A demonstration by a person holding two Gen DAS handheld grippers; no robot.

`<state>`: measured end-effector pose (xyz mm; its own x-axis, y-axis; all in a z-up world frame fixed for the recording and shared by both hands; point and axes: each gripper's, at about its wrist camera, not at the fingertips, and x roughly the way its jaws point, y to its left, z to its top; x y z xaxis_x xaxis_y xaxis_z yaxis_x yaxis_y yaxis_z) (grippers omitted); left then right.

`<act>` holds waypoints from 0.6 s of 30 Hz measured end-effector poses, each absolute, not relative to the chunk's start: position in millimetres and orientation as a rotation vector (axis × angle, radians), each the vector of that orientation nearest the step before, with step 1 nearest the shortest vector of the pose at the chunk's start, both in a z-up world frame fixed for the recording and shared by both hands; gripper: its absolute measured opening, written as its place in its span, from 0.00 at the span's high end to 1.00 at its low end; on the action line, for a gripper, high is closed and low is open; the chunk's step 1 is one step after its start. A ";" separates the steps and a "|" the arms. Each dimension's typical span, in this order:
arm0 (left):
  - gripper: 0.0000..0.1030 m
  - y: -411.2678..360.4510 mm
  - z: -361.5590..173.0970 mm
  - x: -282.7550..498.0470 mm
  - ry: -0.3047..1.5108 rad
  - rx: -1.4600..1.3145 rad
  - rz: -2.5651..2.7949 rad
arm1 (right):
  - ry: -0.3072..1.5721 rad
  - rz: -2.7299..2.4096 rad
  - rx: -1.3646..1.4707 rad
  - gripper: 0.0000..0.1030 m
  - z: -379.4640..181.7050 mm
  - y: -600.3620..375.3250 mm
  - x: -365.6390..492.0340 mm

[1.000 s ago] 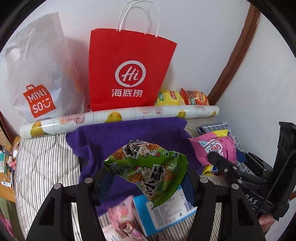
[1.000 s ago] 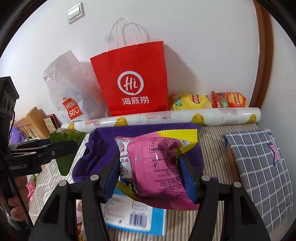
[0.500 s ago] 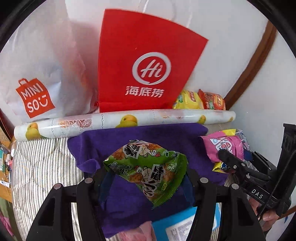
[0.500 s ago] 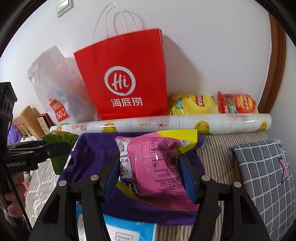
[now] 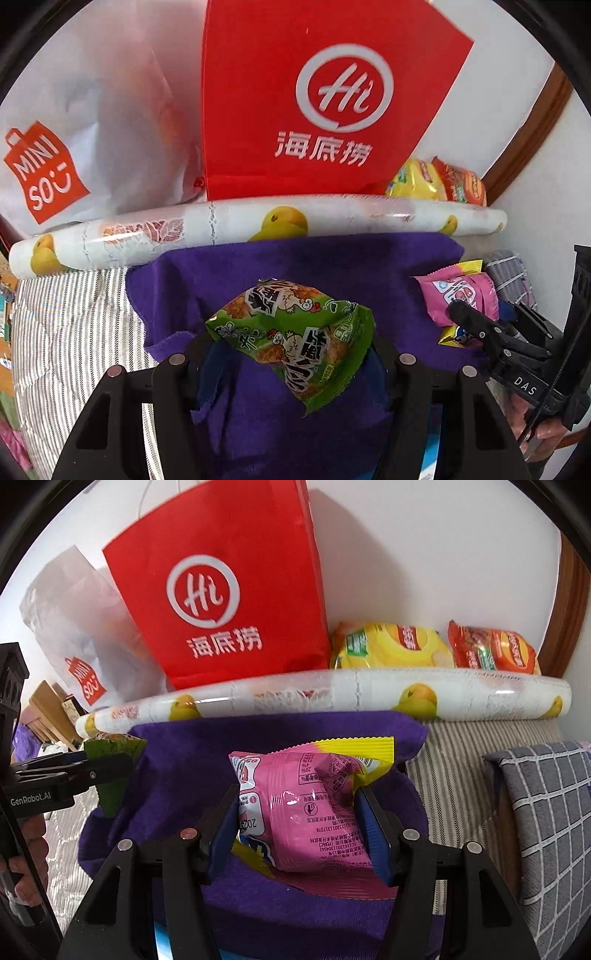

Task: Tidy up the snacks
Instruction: 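Carry both bags over the purple towel and open the right gripper to drop the pink bag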

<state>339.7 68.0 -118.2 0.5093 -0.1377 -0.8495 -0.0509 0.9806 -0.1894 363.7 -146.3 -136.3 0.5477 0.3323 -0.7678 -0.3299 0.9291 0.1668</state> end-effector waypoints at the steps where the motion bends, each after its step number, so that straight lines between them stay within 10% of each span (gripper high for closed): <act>1: 0.40 68.2 -120.0 340.9 1.039 -0.193 -0.052 | 0.918 0.392 0.006 0.41 -140.6 -146.5 365.6; 18: 0.40 71.0 -143.0 353.0 1.090 -0.208 -0.046 | 0.966 0.376 0.012 0.41 -163.3 -151.5 375.8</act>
